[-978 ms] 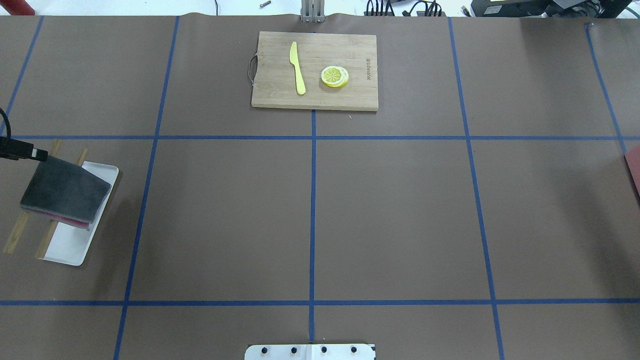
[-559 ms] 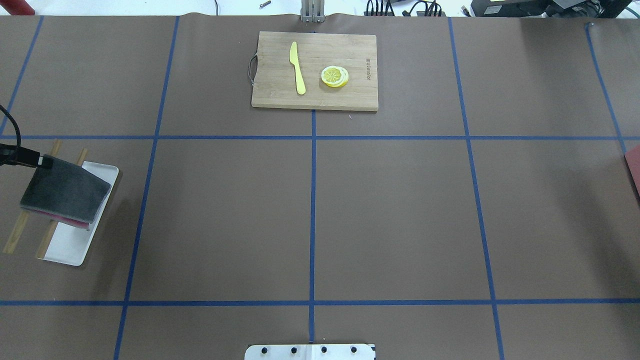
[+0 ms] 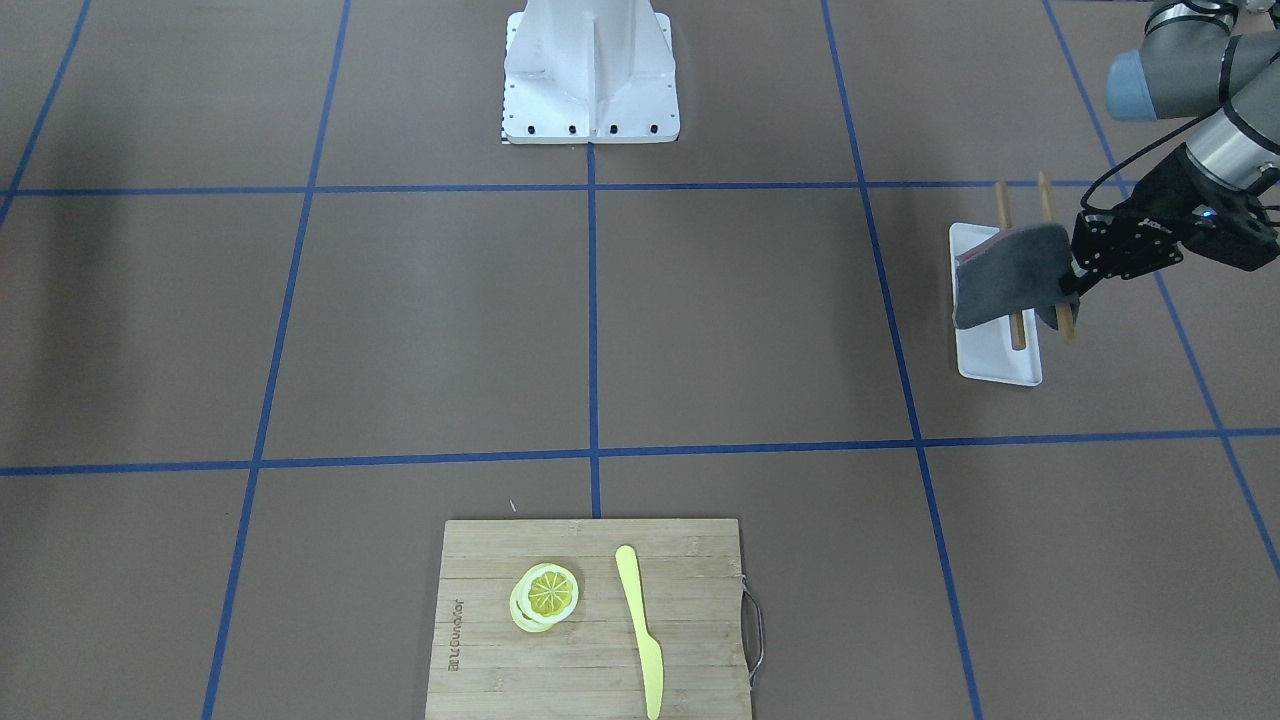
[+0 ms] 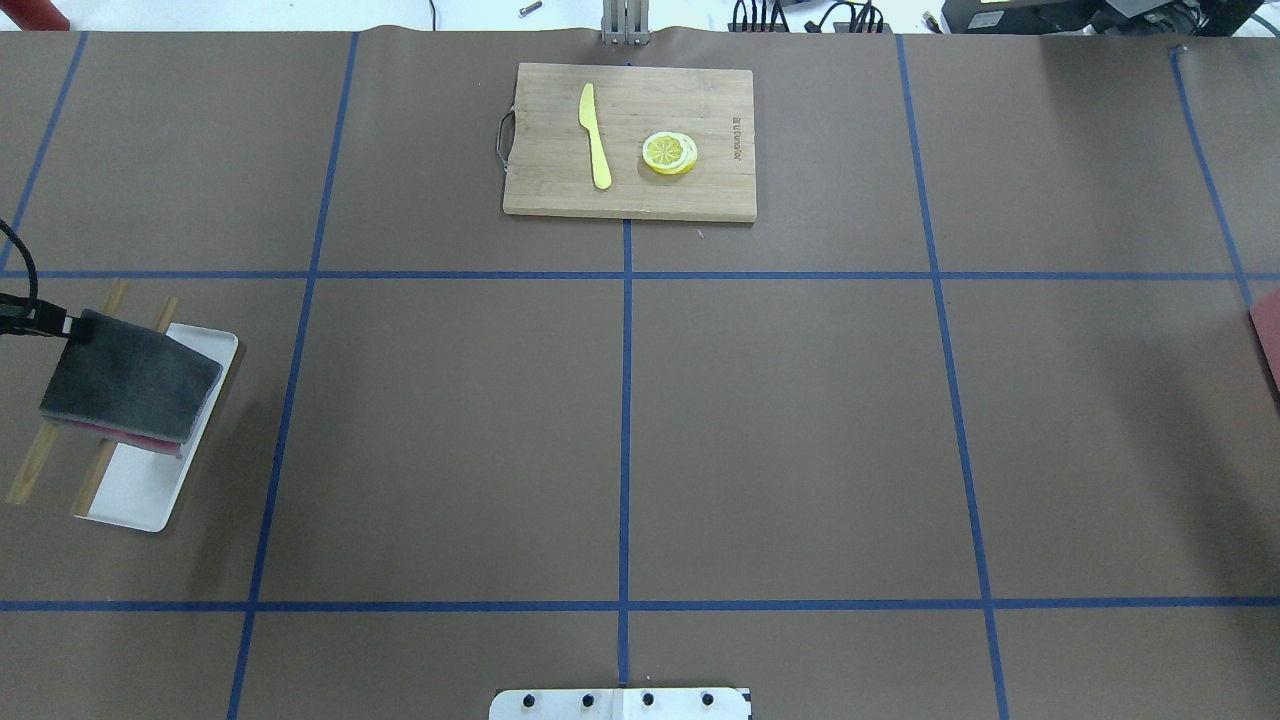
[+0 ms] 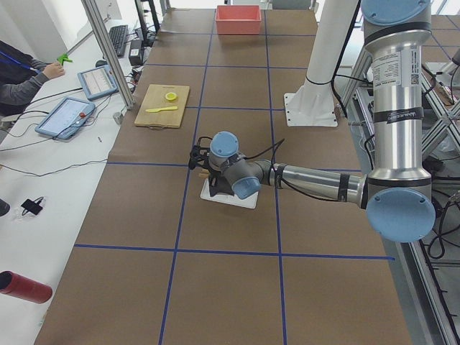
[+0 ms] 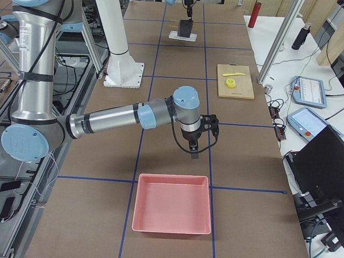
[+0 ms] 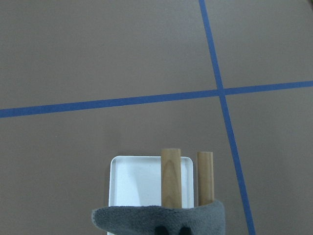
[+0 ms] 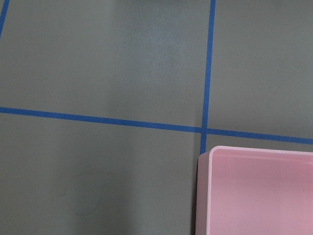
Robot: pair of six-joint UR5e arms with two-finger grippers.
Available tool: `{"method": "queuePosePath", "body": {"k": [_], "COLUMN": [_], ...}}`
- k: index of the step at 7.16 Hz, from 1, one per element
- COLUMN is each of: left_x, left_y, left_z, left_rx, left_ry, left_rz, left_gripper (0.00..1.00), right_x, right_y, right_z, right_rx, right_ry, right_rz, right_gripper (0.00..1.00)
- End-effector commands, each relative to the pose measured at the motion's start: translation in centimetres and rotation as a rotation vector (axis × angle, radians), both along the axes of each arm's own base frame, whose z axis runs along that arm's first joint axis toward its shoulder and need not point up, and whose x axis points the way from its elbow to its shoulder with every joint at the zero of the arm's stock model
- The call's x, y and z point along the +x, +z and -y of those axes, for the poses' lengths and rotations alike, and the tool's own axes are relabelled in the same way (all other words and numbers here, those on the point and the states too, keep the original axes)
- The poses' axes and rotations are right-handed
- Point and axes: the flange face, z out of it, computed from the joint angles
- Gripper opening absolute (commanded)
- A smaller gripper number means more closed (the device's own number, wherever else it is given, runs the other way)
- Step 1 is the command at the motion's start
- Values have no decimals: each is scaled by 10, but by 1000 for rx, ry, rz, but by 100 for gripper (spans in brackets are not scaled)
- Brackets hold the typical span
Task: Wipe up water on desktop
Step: 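Lower the left gripper onto the grey towel on the white tray and grasp it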
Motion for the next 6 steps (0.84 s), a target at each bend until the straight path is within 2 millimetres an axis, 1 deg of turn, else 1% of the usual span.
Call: {"method": "queuePosePath", "body": {"k": [1,3,4,5,6], "left_x": [-2,-10,-17,-29,-32], "left_y": [-1,-17,-22,-29,-48], "left_z": [-1,-4,1,9,25], "left_rx": [5,27,38,43,-22], "left_ry": [-3,-10,-35,-70,-140], "left_rz": [-2,-21,-21,-27,-69], "left_gripper": [0,0,0,0,0], "right_x": [0,0,0,0,-1], "right_y": [0,-2,-9,-15,-18], "right_z": [0,0,1,1,3], "right_rx": [-1,8,52,109,125], "right_ry": [-1,-3,-4,-2,-3], "right_rz": [1,3,6,14,18], "right_gripper": [100,100,100,100,100]}}
